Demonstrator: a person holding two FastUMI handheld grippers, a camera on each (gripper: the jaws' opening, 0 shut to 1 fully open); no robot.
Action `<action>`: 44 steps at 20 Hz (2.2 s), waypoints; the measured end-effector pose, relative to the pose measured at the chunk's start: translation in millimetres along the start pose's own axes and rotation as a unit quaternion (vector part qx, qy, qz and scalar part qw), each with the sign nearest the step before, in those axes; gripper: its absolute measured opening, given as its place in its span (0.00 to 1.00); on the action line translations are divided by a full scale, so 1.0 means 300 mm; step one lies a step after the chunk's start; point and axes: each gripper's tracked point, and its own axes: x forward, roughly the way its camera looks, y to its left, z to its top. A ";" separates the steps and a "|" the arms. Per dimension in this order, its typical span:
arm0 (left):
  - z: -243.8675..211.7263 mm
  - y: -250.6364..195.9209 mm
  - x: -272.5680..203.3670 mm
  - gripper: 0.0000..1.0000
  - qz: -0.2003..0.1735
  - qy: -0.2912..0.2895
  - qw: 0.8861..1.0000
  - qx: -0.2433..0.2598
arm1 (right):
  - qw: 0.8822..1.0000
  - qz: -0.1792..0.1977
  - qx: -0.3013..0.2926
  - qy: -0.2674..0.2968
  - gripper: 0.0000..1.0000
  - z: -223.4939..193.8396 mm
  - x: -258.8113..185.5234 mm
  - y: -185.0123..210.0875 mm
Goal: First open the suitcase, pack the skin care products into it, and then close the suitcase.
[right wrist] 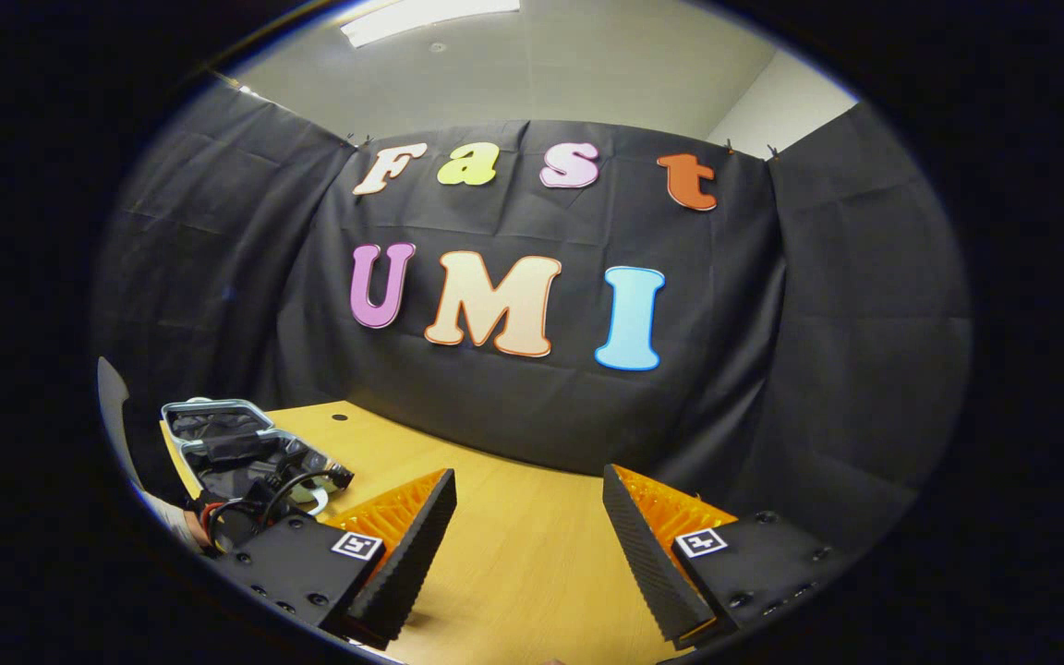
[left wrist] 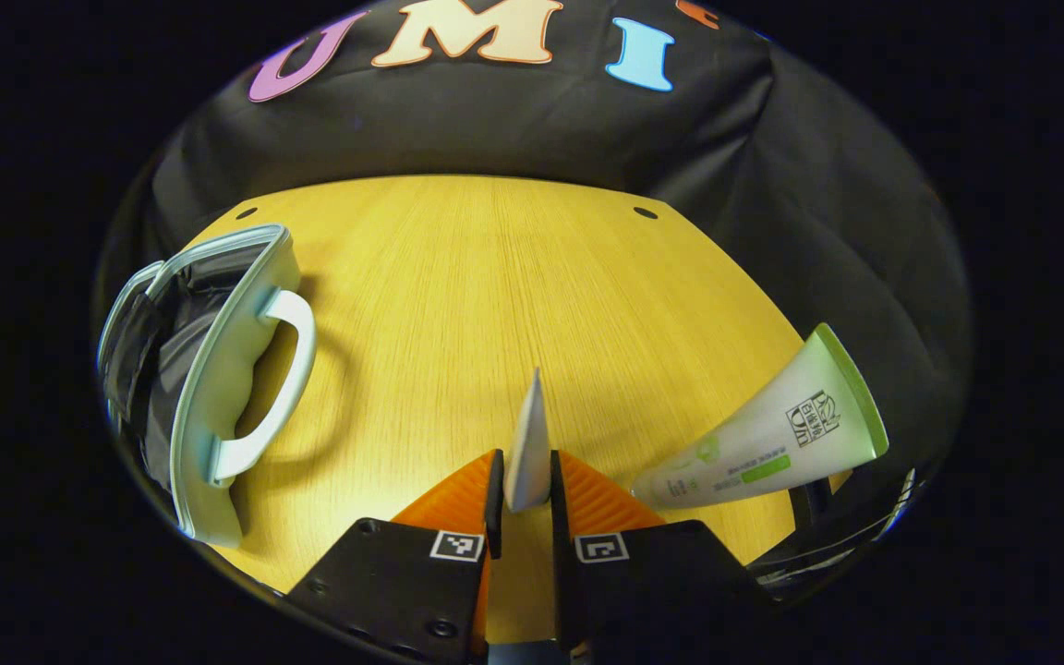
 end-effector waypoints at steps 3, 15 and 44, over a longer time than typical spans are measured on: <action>0.031 0.041 -0.031 0.19 0.013 -0.003 1.000 0.004 | 1.000 0.028 0.007 0.004 0.99 -0.058 -0.004 0.071; 0.266 0.215 -0.444 0.19 0.075 -0.076 0.994 -0.013 | 0.984 0.134 0.030 0.113 0.99 -0.550 -0.003 0.385; 0.068 0.952 -0.431 0.18 0.153 0.091 0.984 0.002 | 0.947 0.187 0.108 0.239 0.31 -0.411 0.206 0.935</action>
